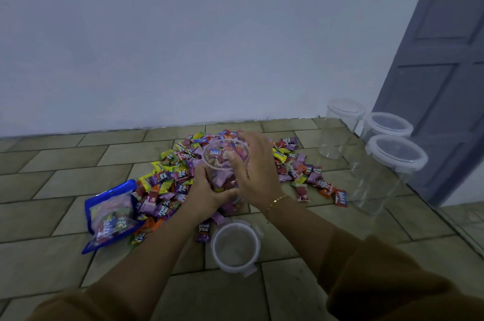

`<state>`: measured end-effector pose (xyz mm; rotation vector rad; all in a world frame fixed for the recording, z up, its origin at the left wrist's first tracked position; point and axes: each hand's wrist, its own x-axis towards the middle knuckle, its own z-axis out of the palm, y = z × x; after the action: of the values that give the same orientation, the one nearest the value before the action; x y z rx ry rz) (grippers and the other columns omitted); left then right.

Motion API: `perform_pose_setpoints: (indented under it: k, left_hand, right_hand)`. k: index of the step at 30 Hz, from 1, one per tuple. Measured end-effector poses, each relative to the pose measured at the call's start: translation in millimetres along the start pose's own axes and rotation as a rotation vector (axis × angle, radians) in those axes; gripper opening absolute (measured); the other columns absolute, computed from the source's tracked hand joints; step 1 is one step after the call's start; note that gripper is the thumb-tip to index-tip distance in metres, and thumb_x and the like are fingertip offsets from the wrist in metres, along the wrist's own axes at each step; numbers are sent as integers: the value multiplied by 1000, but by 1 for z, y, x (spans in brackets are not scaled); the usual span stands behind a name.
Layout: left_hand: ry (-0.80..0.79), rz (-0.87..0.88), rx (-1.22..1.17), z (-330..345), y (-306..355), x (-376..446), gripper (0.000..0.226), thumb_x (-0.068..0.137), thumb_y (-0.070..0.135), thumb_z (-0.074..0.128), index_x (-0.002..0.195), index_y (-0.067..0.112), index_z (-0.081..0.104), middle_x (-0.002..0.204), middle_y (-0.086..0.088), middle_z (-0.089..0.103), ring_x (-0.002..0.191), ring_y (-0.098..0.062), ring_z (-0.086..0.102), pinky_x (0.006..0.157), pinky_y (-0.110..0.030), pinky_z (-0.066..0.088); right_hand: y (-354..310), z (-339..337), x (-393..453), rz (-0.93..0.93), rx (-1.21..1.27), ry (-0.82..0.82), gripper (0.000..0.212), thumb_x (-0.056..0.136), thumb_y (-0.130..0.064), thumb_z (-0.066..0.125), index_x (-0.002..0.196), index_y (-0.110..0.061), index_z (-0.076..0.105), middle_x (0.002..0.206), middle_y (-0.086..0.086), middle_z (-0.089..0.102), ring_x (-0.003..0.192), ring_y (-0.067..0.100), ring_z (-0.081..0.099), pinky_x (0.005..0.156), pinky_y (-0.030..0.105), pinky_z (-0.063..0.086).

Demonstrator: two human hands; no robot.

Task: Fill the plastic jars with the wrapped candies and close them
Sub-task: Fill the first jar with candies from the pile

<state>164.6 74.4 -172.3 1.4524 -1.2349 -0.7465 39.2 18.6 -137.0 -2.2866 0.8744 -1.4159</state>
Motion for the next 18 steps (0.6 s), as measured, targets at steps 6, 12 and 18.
perform_pose_setpoints:
  k: [6,12,18]
  left_hand:
    - [26,-45,4,-1,-3,2,73,67,9,83,116,20,29,113,10,46,106,-9,51,79,-16,46]
    - [46,-22,31,2,-3,2,71,68,10,82,115,18,29,112,8,46,105,-10,49,78,-13,44]
    - [58,-35,24,3,-6,2,74,67,12,83,117,19,29,119,5,45,111,-12,48,83,-20,43]
  right_hand:
    - [57,-24,-32,247,-307,66,51,90,-48,36,115,-7,56,118,12,55,115,27,46,100,39,36]
    - [101,-53,-57,488,-616,-143,73,79,-59,25,131,-13,48,138,12,45,132,31,34,112,46,20]
    - [117,-70,-62,593,-728,-380,78,87,-66,36,147,-19,19,156,10,12,144,31,5,116,47,2]
